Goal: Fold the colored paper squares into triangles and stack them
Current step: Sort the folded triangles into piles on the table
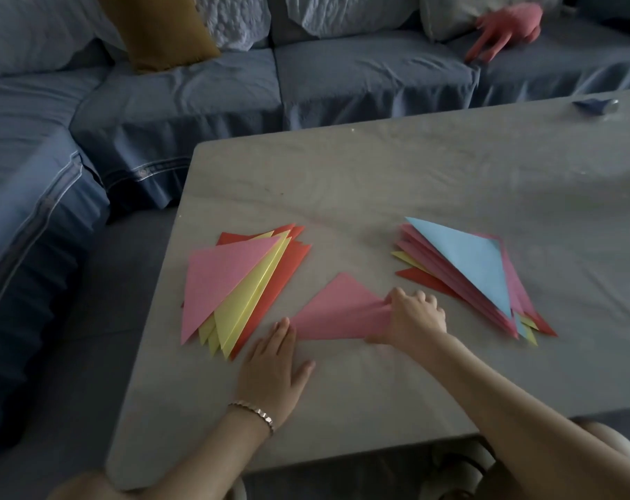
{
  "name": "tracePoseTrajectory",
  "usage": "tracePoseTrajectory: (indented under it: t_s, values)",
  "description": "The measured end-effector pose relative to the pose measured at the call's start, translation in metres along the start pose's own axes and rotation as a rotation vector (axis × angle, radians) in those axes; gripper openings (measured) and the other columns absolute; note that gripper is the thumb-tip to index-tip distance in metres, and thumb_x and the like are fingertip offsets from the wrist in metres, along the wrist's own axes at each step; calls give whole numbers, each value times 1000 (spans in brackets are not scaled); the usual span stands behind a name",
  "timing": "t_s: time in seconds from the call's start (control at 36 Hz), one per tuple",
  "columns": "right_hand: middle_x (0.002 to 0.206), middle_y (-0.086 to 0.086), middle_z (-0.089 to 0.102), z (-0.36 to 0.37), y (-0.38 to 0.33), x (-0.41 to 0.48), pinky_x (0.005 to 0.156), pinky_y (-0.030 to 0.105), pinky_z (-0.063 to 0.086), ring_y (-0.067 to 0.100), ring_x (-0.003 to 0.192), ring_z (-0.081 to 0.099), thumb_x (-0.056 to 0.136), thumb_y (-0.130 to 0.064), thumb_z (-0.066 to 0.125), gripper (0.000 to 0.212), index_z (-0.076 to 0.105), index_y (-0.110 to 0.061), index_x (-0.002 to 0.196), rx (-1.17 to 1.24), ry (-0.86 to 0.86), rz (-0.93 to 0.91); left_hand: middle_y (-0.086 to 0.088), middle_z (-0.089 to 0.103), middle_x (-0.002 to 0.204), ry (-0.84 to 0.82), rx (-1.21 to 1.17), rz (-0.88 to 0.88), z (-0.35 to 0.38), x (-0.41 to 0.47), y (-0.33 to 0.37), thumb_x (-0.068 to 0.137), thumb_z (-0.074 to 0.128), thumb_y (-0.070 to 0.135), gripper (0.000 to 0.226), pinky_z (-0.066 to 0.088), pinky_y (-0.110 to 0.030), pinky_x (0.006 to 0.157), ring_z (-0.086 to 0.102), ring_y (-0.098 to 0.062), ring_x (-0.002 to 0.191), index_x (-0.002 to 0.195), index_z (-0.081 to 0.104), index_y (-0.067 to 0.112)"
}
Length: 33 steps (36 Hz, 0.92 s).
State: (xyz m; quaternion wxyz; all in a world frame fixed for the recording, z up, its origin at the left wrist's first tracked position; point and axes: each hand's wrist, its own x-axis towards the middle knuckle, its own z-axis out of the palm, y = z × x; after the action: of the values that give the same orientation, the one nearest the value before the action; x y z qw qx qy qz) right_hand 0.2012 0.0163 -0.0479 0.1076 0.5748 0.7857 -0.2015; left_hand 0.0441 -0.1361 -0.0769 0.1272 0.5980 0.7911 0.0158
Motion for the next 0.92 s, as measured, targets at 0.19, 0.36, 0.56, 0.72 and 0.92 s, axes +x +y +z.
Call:
tracePoseTrajectory:
  t_s: [0.19, 0.36, 0.56, 0.72, 0.92]
  values:
    - [121, 7, 44, -1, -6, 13, 94, 38, 45, 25, 107, 54, 57, -36, 83, 78, 42, -18, 121, 236, -112, 62, -12, 69, 96, 554, -126, -112, -30, 26, -38, 68, 69, 7, 30, 49, -43, 71, 67, -28, 85, 98, 65, 6]
    - [99, 3, 55, 12, 13, 4, 83, 36, 47, 25, 92, 56, 78, -22, 60, 26, 51, -18, 103, 362, -7, -51, -24, 26, 145, 263, -178, -649, -37, 43, -80, 86, 57, 34, 65, 30, -50, 104, 29, -38, 132, 142, 27, 17]
    - [76, -7, 53, 1, 37, 2, 55, 15, 35, 8, 63, 46, 86, 3, 47, 26, 60, -12, 102, 737, 463, -131, -22, 64, 105, 205, 129, -455, -33, 44, -96, 83, 62, 15, 48, 48, -45, 75, 62, -39, 89, 129, 49, 6]
    - [98, 18, 59, -33, 76, 13, 71, 32, 35, 33, 87, 53, 93, -10, 41, 37, 38, -14, 130, 857, 660, 197, -23, 56, 48, 489, 316, -179, -27, 38, -102, 53, 57, -28, 35, 48, -44, 45, 56, -34, 36, 84, 61, -13]
    - [134, 19, 32, -25, 101, 19, 104, 43, 24, 37, 123, 29, 82, -6, 50, 50, 44, -16, 130, 383, 488, 331, -22, 66, 73, 584, 293, -46, -41, 43, -77, 64, 66, -17, 35, 52, -35, 51, 65, -33, 56, 96, 57, -6]
